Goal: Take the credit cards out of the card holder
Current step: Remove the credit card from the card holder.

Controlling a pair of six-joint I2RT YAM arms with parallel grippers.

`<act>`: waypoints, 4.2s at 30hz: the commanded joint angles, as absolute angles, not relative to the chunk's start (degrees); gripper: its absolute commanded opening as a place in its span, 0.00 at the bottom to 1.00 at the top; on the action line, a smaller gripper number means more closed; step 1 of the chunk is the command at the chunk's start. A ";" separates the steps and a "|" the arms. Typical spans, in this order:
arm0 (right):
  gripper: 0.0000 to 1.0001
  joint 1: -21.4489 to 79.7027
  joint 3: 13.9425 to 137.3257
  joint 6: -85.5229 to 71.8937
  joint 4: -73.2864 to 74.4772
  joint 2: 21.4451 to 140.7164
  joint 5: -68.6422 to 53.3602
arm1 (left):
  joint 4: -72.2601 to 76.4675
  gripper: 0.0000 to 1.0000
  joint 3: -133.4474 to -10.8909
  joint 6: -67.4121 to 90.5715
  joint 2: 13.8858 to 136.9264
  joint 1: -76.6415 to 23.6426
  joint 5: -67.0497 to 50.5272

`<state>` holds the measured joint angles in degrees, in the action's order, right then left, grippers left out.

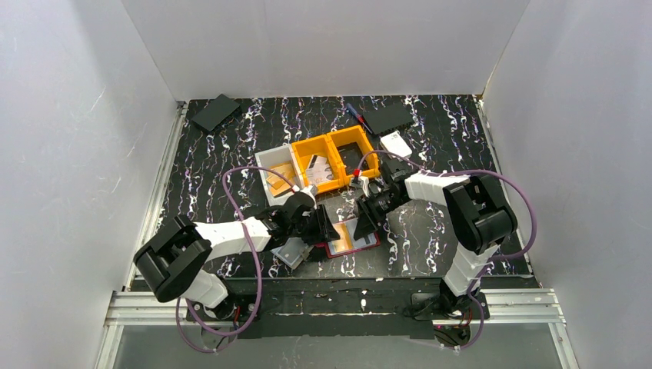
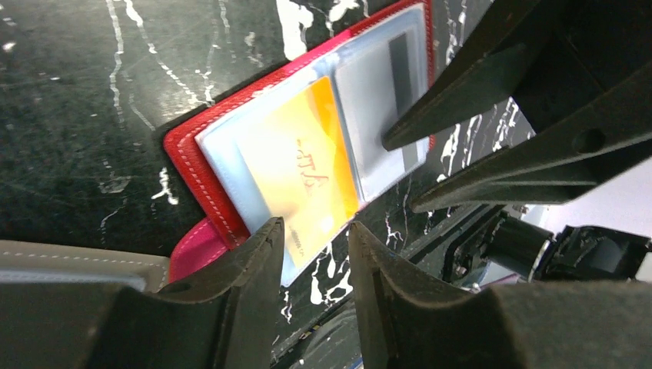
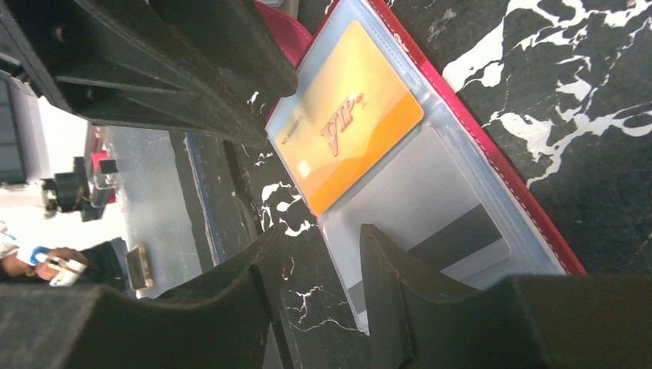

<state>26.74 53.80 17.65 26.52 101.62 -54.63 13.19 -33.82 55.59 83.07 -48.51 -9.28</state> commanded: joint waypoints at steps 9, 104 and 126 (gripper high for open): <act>0.50 26.61 51.11 8.03 17.17 102.08 -51.87 | 1.45 0.42 -36.16 56.18 82.92 -48.21 -1.95; 0.48 21.00 51.33 7.03 18.50 102.21 -51.87 | 34.10 0.38 -32.43 66.69 91.69 -47.33 -13.80; 0.47 20.98 51.42 7.03 18.72 102.34 -52.21 | 35.51 0.22 -37.51 70.87 101.82 -47.82 -16.69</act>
<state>21.10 51.09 7.20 18.02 101.65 -51.57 35.29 -35.97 70.08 100.36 -47.46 -15.90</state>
